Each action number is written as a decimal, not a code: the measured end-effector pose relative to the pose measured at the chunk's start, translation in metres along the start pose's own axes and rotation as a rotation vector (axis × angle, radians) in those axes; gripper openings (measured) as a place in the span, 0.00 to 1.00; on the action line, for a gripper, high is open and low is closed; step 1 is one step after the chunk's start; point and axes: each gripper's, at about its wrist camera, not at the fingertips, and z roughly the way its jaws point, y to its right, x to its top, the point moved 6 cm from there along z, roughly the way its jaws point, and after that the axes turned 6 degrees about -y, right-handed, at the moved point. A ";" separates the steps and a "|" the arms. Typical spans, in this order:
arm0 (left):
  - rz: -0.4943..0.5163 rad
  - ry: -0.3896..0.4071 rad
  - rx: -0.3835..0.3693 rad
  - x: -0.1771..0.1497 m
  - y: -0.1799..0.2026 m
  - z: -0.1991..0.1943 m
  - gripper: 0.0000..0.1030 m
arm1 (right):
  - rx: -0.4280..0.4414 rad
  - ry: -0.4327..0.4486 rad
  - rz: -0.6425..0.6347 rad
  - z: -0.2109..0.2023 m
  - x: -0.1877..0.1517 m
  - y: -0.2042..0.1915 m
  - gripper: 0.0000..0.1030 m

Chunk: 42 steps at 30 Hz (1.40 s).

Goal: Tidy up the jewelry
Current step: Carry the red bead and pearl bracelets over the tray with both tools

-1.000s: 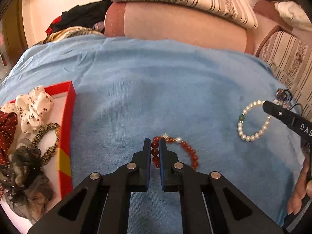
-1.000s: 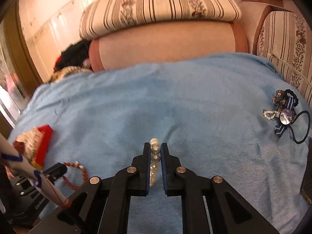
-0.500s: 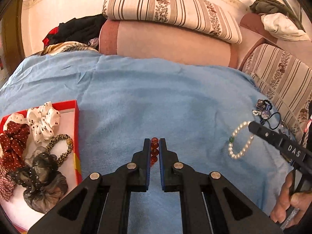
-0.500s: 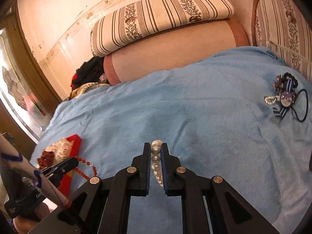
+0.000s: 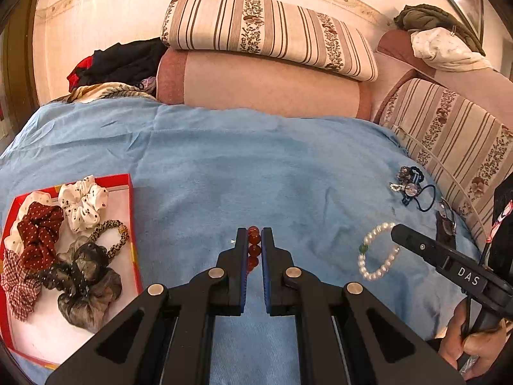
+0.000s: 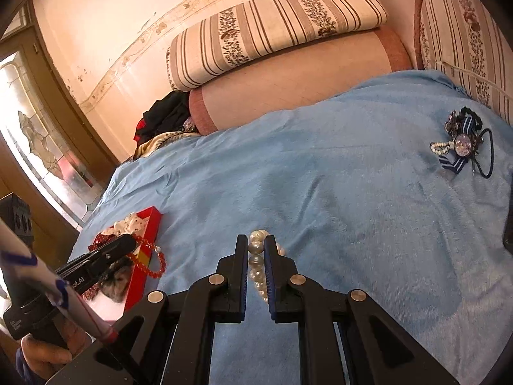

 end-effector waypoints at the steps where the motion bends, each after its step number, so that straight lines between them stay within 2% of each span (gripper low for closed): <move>1: -0.002 0.001 -0.001 -0.001 0.000 -0.002 0.07 | -0.001 0.003 -0.003 -0.002 0.000 -0.001 0.10; 7: -0.006 0.011 -0.011 -0.007 -0.002 -0.016 0.07 | 0.004 0.018 -0.045 -0.019 -0.003 -0.023 0.10; 15: -0.026 0.035 0.018 -0.014 -0.022 -0.034 0.07 | 0.027 0.003 -0.112 -0.019 -0.009 -0.060 0.10; 22: -0.062 0.059 0.062 -0.021 -0.051 -0.047 0.07 | 0.047 -0.025 -0.193 -0.012 -0.018 -0.098 0.10; 34: -0.128 0.099 0.155 -0.034 -0.107 -0.070 0.07 | 0.113 -0.089 -0.357 0.014 -0.038 -0.184 0.10; 42: -0.205 0.116 0.202 -0.046 -0.152 -0.083 0.07 | 0.144 -0.122 -0.429 0.036 -0.044 -0.233 0.10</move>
